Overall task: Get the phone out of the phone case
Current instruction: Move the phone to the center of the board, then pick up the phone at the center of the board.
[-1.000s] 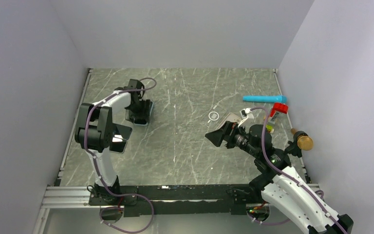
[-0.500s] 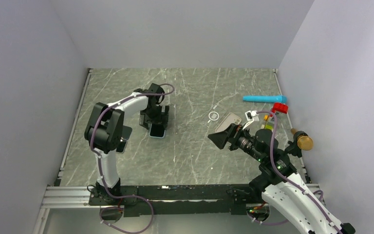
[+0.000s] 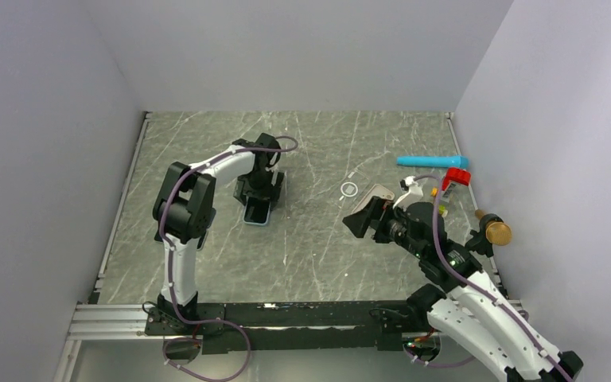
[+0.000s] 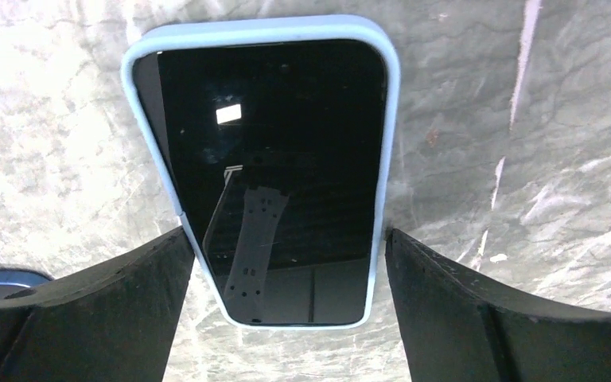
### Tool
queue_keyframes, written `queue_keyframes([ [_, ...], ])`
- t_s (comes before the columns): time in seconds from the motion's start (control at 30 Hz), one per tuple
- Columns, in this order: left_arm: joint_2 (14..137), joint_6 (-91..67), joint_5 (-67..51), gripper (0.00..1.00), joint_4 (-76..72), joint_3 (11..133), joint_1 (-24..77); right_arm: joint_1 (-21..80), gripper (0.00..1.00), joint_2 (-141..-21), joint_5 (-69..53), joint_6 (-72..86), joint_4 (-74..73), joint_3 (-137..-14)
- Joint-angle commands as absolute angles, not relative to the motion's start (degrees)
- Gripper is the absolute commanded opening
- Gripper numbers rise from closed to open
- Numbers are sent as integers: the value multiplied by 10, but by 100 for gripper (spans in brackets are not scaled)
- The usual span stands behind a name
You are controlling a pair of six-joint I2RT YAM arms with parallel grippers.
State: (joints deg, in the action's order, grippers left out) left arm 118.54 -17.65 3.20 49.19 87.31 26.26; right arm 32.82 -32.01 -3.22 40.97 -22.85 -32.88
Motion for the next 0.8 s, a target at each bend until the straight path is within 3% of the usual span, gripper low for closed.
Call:
queue_keyframes([
  [0.0, 1222, -145, 31, 89, 472, 880, 274, 355, 100, -381, 73, 402, -319, -396],
  [0.13, 1219, -111, -2, 69, 458, 882, 274, 418, 100, -442, 195, 439, -400, -440],
  [0.27, 1202, -87, -29, 33, 442, 873, 272, 426, 100, -488, 230, 470, -436, -463],
  [0.47, 1143, -91, -87, 3, 431, 862, 271, 426, 100, -479, 154, 407, -334, -447],
  [0.63, 1030, -173, -152, 0, 361, 829, 270, 424, 96, -526, 95, 404, -246, -446],
  [0.77, 940, -266, -184, 0, 290, 784, 268, 438, 89, -576, 15, 418, -80, -417],
])
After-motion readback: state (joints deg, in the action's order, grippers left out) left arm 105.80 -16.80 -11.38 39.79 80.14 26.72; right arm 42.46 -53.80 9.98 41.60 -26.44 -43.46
